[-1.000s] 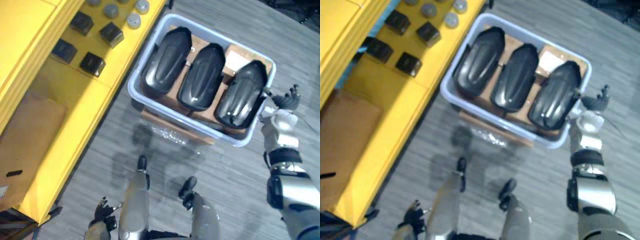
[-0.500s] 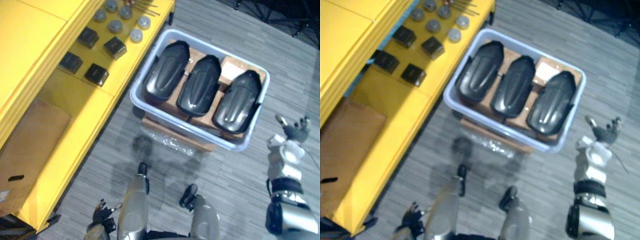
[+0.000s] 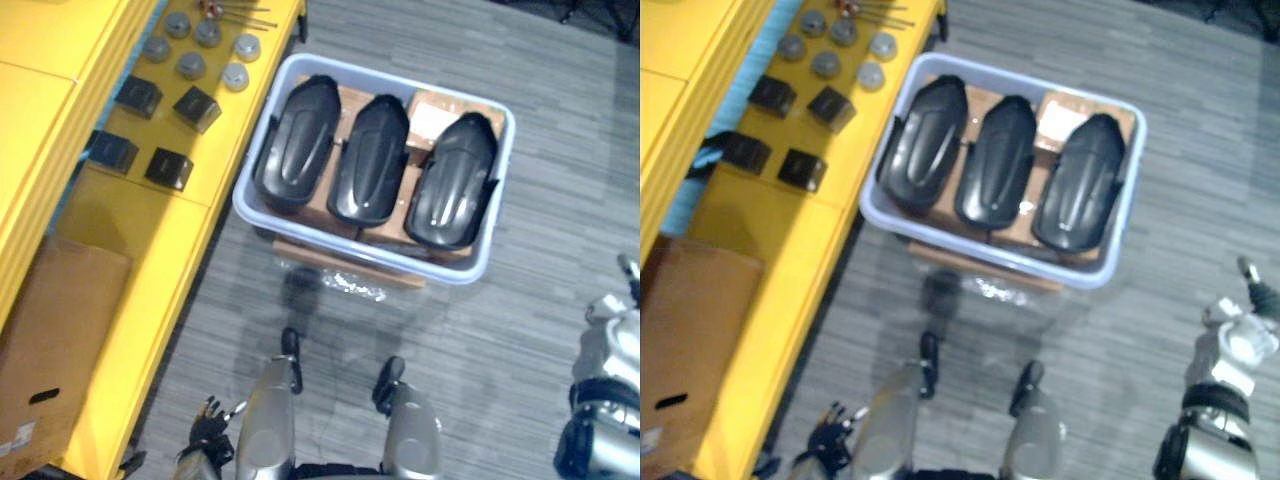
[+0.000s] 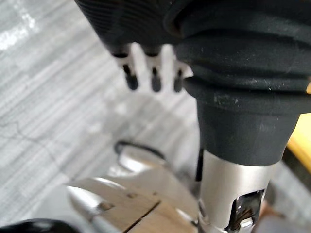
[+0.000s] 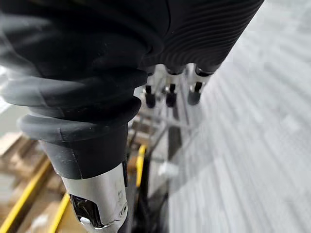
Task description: Walk over and take plastic housings, then place them on the shelf
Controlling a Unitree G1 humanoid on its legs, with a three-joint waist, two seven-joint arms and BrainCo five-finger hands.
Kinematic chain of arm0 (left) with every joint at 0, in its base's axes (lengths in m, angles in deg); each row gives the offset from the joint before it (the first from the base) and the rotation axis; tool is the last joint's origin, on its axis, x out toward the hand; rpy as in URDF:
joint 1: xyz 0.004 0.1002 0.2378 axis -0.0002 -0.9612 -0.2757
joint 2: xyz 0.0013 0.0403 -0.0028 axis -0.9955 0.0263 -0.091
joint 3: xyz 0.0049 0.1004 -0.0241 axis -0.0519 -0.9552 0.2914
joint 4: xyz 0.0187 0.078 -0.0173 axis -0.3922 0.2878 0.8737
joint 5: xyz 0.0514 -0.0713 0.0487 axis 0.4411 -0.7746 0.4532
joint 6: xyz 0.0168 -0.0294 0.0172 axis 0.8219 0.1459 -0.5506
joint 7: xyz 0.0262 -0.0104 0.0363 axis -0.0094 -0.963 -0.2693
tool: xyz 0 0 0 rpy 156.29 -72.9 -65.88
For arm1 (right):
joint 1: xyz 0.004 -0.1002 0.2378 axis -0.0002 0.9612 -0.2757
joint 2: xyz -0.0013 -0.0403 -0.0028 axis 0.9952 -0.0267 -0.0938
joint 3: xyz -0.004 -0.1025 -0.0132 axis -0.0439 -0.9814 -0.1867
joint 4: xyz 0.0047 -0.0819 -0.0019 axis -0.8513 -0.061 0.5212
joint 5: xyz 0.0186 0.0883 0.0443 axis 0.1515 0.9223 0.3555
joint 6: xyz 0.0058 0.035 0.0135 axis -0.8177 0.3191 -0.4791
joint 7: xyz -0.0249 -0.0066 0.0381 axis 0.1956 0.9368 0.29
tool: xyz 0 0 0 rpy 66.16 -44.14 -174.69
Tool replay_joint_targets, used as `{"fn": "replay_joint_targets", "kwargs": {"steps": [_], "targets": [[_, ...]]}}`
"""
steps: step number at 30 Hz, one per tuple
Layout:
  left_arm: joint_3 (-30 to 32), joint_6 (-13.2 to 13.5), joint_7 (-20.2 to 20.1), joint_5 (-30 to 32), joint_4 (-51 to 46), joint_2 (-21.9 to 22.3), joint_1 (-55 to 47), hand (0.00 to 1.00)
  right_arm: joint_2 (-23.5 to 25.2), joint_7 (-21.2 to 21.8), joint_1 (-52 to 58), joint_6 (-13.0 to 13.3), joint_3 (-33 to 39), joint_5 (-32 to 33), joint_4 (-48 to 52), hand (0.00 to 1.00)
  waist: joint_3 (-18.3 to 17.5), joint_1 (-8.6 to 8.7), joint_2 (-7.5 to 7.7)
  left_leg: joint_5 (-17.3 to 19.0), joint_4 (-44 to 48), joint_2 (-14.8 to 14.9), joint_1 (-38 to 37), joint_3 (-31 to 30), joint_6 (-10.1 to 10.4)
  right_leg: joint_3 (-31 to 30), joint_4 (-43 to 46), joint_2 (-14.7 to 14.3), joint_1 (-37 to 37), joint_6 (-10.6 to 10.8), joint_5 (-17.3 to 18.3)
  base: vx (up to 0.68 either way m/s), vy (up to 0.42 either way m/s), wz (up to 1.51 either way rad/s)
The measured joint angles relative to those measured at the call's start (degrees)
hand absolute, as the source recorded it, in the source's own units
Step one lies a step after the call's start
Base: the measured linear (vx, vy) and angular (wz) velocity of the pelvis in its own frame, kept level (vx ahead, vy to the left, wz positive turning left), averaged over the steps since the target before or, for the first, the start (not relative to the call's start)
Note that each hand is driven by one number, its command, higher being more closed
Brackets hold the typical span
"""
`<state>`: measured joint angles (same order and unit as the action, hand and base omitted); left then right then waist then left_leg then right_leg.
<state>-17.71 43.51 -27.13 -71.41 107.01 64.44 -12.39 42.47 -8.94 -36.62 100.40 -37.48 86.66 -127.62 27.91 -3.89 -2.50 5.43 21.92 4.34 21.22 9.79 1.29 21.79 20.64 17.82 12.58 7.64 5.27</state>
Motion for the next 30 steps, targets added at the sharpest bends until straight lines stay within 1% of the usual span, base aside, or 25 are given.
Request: {"fn": "replay_joint_targets", "kwargs": {"steps": [3,7,11,13,15,18,22,25,27,29,30], "targets": [[-1.3,0.0,-1.1,0.0,0.9,0.0,0.0,0.00,-1.3,1.1,-4.2,0.3,-3.1,-0.5,-0.1,0.00,0.0,-0.07,-1.24,-0.4,-0.4,-0.2,0.5,0.1,-0.1,0.1,0.1,0.2,0.6,0.0,0.0,0.01,0.006,0.03],[-2.0,0.1,-1.4,-0.1,2.0,0.0,0.0,0.00,-2.1,3.9,-7.9,0.3,-6.8,-0.8,-0.3,0.00,0.2,-0.38,-1.83,-0.6,-0.4,-0.6,1.1,0.0,-0.3,0.1,0.8,0.8,1.5,0.0,0.1,0.00,0.015,0.04],[-2.3,0.2,-2.1,-0.1,2.0,0.1,0.0,0.00,-2.8,7.3,-10.4,-0.3,-11.2,-0.8,-0.6,0.00,0.7,-0.45,-2.83,-0.7,-0.5,-1.2,1.6,-0.4,-0.4,0.4,0.9,1.2,1.6,0.1,0.1,-0.02,0.033,0.07],[-2.4,0.2,-2.1,-0.1,2.0,0.1,0.1,0.00,-2.8,8.8,-10.8,-0.5,-12.1,-0.8,-0.9,0.00,0.8,-0.57,-3.09,-0.7,-0.6,-1.2,2.1,-0.9,-0.6,0.7,1.0,1.2,1.9,0.1,0.1,-0.02,0.014,0.10],[-3.3,0.3,-2.1,-0.1,2.3,0.0,0.1,0.00,-2.8,10.3,-11.3,-1.5,-13.7,-0.8,-1.6,0.00,0.8,-0.79,-3.16,-1.0,-0.8,-1.3,2.4,-1.0,-0.7,0.8,1.1,1.2,2.3,0.1,0.1,-0.01,0.005,0.03],[-3.6,0.3,-2.1,-0.3,2.4,0.1,0.1,0.00,-2.8,12.6,-12.5,-2.0,-15.3,-0.7,-3.5,0.00,0.8,-0.93,-3.34,-1.7,-1.5,-1.4,2.4,-1.1,-0.7,1.0,1.3,1.3,2.6,0.1,0.1,0.00,0.003,0.03],[-4.1,0.6,-2.4,-0.6,2.9,0.3,0.1,0.00,-2.8,14.2,-12.7,-3.0,-15.6,-0.7,-4.6,0.00,0.4,-1.49,-4.02,-1.7,-1.4,-1.4,2.4,-1.1,-0.7,1.0,1.5,1.4,2.7,0.1,0.2,0.00,0.000,0.00],[-4.4,0.8,-2.5,-0.6,3.0,0.3,0.1,0.00,-2.8,15.3,-12.8,-4.8,-17.2,-0.7,-6.5,0.00,0.4,-1.68,-4.24,-1.8,-1.4,-1.4,2.6,-1.2,-0.6,1.1,1.7,1.4,2.8,0.0,0.2,0.00,0.000,0.00],[-4.5,0.9,-2.4,-0.6,3.0,0.5,0.1,0.00,-2.8,15.9,-12.9,-5.7,-17.7,-0.7,-7.7,0.00,0.6,-1.72,-4.75,-1.8,-1.4,-1.5,2.7,-1.3,-0.7,1.2,1.8,1.4,2.9,0.0,0.2,-0.01,0.007,0.02],[-5.7,0.9,-2.4,-0.7,3.1,0.5,0.2,0.00,-2.8,15.8,-13.0,-7.8,-17.7,-0.7,-9.1,0.00,0.6,-1.92,-5.80,-2.0,-1.5,-1.7,3.1,-1.4,-0.8,1.3,2.2,1.7,3.4,0.0,0.2,-0.02,0.016,0.03],[-6.0,0.9,-2.3,-0.8,3.1,0.5,0.2,0.00,-2.8,15.8,-13.1,-8.4,-17.7,-0.8,-9.7,0.00,0.6,-1.94,-6.12,-2.0,-1.5,-1.7,3.1,-1.4,-0.9,1.3,2.3,1.8,3.4,0.0,0.2,-0.02,0.016,0.05]]}}
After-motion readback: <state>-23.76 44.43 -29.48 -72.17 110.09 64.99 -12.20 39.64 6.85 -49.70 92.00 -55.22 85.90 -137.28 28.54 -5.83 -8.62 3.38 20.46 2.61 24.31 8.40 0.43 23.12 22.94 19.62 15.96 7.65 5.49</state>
